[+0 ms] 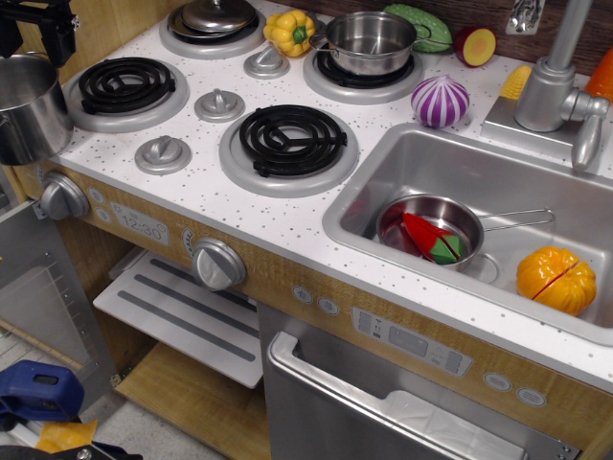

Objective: Put pot on stove which is near stove

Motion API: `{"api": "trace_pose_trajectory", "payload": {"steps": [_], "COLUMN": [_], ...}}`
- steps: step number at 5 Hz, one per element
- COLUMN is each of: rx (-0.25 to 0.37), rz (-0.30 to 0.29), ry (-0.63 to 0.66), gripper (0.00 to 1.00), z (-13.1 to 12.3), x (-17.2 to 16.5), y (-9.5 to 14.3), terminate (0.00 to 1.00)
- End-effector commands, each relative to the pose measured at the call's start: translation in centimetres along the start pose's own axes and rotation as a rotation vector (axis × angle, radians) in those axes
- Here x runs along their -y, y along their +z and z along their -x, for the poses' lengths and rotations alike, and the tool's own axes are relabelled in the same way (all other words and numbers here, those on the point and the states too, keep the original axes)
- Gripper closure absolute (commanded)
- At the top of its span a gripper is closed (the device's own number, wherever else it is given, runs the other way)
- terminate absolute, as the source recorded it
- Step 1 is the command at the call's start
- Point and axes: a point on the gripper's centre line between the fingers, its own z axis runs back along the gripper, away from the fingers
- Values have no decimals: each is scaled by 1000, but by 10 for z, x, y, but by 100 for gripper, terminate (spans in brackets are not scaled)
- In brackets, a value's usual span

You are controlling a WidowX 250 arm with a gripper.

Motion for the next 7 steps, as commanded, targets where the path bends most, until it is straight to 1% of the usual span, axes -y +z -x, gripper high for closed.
{"api": "trace_pose_trajectory", "payload": {"steps": [1, 2, 3, 5, 6, 7], "rx": [0, 11, 5, 24, 39, 44], "rz": [0, -2, 12, 58, 58, 53], "ry": [0, 6, 21, 49, 82, 94], "gripper": [0, 0, 0, 0, 100, 100], "z": [0, 2, 1, 6, 10, 10], "x": [0, 4, 5, 5, 8, 10], "y": [0, -1, -1, -12, -18, -20], "terminate": [0, 0, 0, 0, 0, 0]}}
